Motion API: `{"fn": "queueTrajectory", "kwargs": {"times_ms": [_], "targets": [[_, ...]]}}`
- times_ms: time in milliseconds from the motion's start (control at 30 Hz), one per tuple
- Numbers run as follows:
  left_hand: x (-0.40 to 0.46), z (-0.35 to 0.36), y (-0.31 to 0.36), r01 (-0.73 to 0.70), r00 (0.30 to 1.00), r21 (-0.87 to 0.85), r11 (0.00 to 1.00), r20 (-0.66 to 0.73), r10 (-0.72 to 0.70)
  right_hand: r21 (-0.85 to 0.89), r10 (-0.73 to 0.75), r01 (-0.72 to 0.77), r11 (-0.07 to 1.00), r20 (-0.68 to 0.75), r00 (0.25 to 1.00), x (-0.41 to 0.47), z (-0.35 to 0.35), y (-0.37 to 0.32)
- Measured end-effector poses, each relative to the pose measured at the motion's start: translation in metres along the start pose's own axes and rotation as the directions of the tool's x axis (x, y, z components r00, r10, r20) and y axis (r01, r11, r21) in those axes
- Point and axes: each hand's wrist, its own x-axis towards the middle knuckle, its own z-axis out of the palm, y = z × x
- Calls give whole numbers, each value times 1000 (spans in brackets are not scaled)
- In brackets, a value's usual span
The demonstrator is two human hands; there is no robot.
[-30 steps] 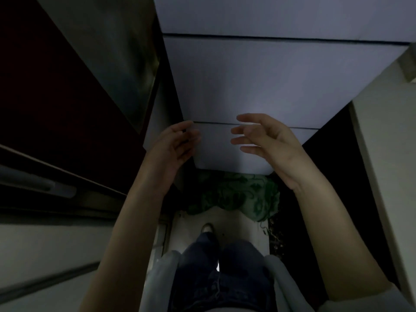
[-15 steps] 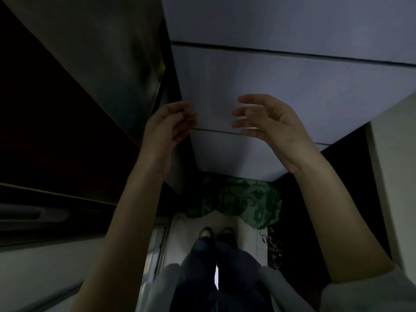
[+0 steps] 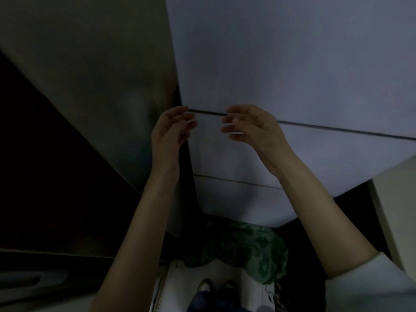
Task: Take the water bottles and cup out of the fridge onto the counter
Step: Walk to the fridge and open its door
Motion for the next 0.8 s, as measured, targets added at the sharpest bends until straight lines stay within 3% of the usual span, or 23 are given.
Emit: {"fn": "queueTrajectory", "kwargs": {"times_ms": [267, 567, 667, 800], "targets": [[41, 24, 26, -149, 987, -100, 984, 50, 154, -153, -152, 156, 976, 38, 988, 52, 16, -36], [78, 29, 39, -256, 967, -254, 933, -52, 251, -299, -300, 324, 898, 125, 946, 90, 38, -65], [86, 28, 41, -278, 961, -279, 919, -94, 262, -420, -357, 385, 822, 147, 922, 101, 44, -73], [94, 33, 46, -293, 956, -274, 916, -58, 289, -570, -486, 527, 630, 241, 840, 108, 53, -83]]}}
